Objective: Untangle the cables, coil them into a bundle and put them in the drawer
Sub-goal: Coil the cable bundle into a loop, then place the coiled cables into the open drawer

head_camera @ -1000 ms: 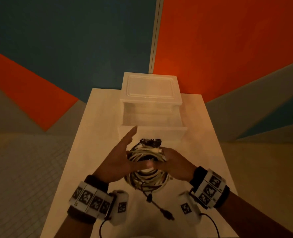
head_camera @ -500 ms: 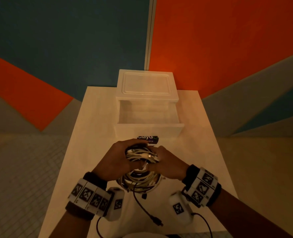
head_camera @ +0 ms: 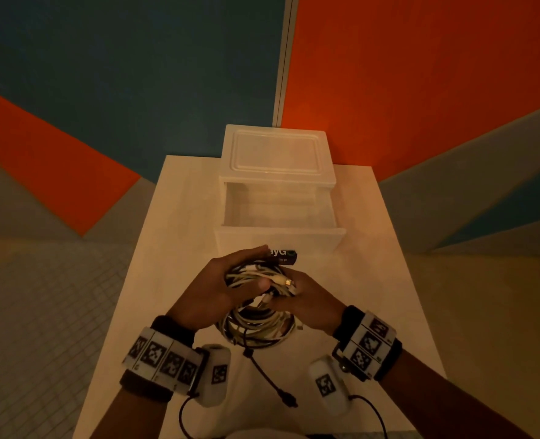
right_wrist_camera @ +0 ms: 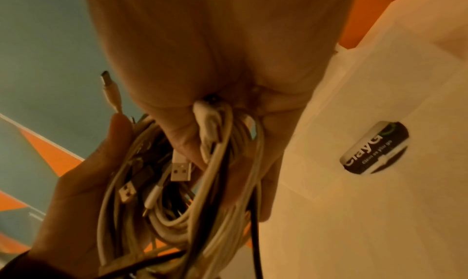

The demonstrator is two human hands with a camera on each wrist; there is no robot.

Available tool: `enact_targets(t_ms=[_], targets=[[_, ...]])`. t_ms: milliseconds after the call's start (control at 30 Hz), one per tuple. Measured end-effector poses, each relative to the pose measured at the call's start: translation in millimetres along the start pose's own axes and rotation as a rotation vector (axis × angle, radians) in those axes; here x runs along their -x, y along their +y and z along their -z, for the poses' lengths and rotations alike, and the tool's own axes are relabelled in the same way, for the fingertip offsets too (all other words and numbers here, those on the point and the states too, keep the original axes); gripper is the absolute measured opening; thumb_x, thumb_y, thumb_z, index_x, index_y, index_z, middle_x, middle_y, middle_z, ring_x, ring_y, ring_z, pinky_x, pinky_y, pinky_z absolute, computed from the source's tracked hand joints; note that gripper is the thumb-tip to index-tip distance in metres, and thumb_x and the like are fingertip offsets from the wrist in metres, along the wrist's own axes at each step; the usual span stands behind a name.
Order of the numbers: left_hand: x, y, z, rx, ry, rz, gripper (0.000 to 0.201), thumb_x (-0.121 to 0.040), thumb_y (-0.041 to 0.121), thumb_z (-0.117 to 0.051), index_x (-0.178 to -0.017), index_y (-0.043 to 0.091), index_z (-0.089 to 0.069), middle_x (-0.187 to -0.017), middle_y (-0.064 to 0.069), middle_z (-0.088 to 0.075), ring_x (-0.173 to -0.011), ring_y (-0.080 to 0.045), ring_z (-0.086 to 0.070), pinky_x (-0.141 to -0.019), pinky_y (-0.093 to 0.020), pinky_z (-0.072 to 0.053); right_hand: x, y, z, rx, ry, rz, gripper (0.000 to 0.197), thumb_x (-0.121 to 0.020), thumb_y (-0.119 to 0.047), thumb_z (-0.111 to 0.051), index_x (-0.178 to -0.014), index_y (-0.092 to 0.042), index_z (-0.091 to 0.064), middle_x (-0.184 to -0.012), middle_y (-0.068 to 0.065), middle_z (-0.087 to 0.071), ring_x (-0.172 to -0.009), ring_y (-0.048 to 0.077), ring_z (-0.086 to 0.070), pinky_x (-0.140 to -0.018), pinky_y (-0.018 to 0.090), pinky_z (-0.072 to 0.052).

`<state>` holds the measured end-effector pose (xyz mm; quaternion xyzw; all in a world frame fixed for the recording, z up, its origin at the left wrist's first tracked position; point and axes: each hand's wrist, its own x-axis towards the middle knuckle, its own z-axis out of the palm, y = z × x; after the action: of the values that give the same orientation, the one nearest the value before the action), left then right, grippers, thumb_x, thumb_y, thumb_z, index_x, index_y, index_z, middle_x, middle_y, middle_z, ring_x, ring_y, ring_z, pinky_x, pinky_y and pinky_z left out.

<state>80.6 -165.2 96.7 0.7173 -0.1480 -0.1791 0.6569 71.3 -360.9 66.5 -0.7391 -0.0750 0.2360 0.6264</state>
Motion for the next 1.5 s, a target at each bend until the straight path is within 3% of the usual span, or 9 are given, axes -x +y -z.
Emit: enact_targets(t_ms=[200, 300, 433, 633, 833, 933, 1133, 1267, 1500], targets=[[1.6, 0.4, 1.5, 0.028, -0.020, -0.029, 0.059, -0.083, 0.019, -0.074, -0.137, 0.019, -0.050, -0.134, 0.005, -0.060, -0.123, -0.012, -0.055, -0.096, -0.028, -0.047, 5.4, -2.2, -8.0, -0.153, 0.070, 0.008, 0.043, -0.087, 0.004, -0.063, -0.119, -0.024, -0.059, -0.113, -0.007, -0.070, -0.109, 0.012, -0.065, -0.089, 0.024, -0.051], [13.2, -5.7, 3.5, -0.004, 0.204, -0.045, 0.066, -0.076, 0.043, -0.073, -0.134, 0.025, -0.050, -0.136, 0.010, -0.055, -0.126, -0.006, -0.050, -0.097, -0.029, -0.046, 2.1, -2.8, -5.0, -0.227, 0.171, -0.001, 0.040, -0.086, 0.004, -0.064, -0.121, -0.013, -0.062, -0.114, 0.004, -0.070, -0.110, 0.020, -0.066, -0.090, 0.030, -0.053], [40.4, -5.8, -10.3, -0.161, 0.570, 0.119, 0.053, -0.070, 0.064, -0.069, -0.100, 0.022, -0.058, -0.097, 0.002, -0.064, -0.082, -0.007, -0.061, -0.066, -0.018, -0.047, -3.5, -1.1, 2.6, -0.346, 0.354, -0.063, 0.035, -0.085, 0.003, -0.064, -0.118, -0.009, -0.066, -0.113, 0.011, -0.071, -0.107, 0.025, -0.066, -0.097, 0.043, -0.052], [59.5, -13.2, -39.4, -0.245, 0.258, 0.181, 0.015, -0.090, 0.024, -0.065, -0.076, 0.024, -0.069, -0.070, 0.004, -0.066, -0.048, -0.006, -0.051, -0.051, -0.024, -0.041, -6.4, -3.2, -3.9, -0.469, 0.551, -0.143, 0.029, -0.083, 0.001, -0.067, -0.110, -0.010, -0.069, -0.101, 0.010, -0.074, -0.099, 0.027, -0.069, -0.086, 0.043, -0.056], [49.5, 1.4, -37.1, 0.272, 0.423, -0.018, 0.012, -0.085, 0.007, -0.063, -0.089, -0.003, -0.068, -0.077, -0.017, -0.065, -0.068, -0.019, -0.059, -0.064, -0.026, -0.049, -0.9, 0.2, -16.8, -0.485, 0.535, -0.233, 0.026, -0.087, -0.004, -0.061, -0.110, -0.012, -0.069, -0.105, 0.014, -0.073, -0.093, 0.026, -0.070, -0.068, 0.033, -0.058], [34.3, 0.5, -45.2, 0.189, 0.572, -0.005, 0.009, -0.081, 0.015, -0.071, -0.081, 0.006, -0.072, -0.076, -0.009, -0.068, -0.069, -0.016, -0.062, -0.061, -0.026, -0.048, 3.0, -1.2, -27.4, -0.445, 0.507, -0.227, 0.023, -0.088, -0.007, -0.061, -0.108, -0.016, -0.070, -0.102, 0.010, -0.074, -0.090, 0.020, -0.071, -0.061, 0.026, -0.055], [14.3, -3.1, -46.1, -0.196, 0.857, 0.164, 0.034, -0.059, 0.033, -0.089, -0.076, 0.026, -0.060, -0.110, -0.006, -0.038, -0.108, -0.018, -0.035, -0.091, -0.032, -0.038, 9.8, -3.1, -39.7, -0.353, 0.414, -0.217, 0.024, -0.094, -0.014, -0.055, -0.110, -0.025, -0.069, -0.100, 0.001, -0.076, -0.092, 0.018, -0.072, -0.074, 0.031, -0.058], [13.9, -4.2, -33.1, 0.021, 0.674, 0.059, 0.079, -0.059, 0.025, -0.091, -0.119, 0.031, -0.041, -0.111, -0.006, -0.058, -0.099, -0.005, -0.060, -0.079, -0.027, -0.054, 14.5, -2.1, -39.4, -0.338, 0.343, -0.231, 0.024, -0.094, -0.019, -0.053, -0.111, -0.024, -0.068, -0.104, 0.006, -0.074, -0.103, 0.030, -0.068, -0.088, 0.051, -0.053], [13.2, -8.7, -32.3, 0.039, 0.560, -0.065, 0.045, -0.074, 0.011, -0.081, -0.112, 0.012, -0.056, -0.102, -0.002, -0.070, -0.093, -0.015, -0.069, -0.079, -0.030, -0.057, 22.0, -5.2, -28.6, -0.480, 0.154, -0.175, 0.032, -0.077, -0.011, -0.060, -0.108, -0.008, -0.068, -0.106, 0.015, -0.071, -0.100, 0.032, -0.067, -0.089, 0.045, -0.051]])
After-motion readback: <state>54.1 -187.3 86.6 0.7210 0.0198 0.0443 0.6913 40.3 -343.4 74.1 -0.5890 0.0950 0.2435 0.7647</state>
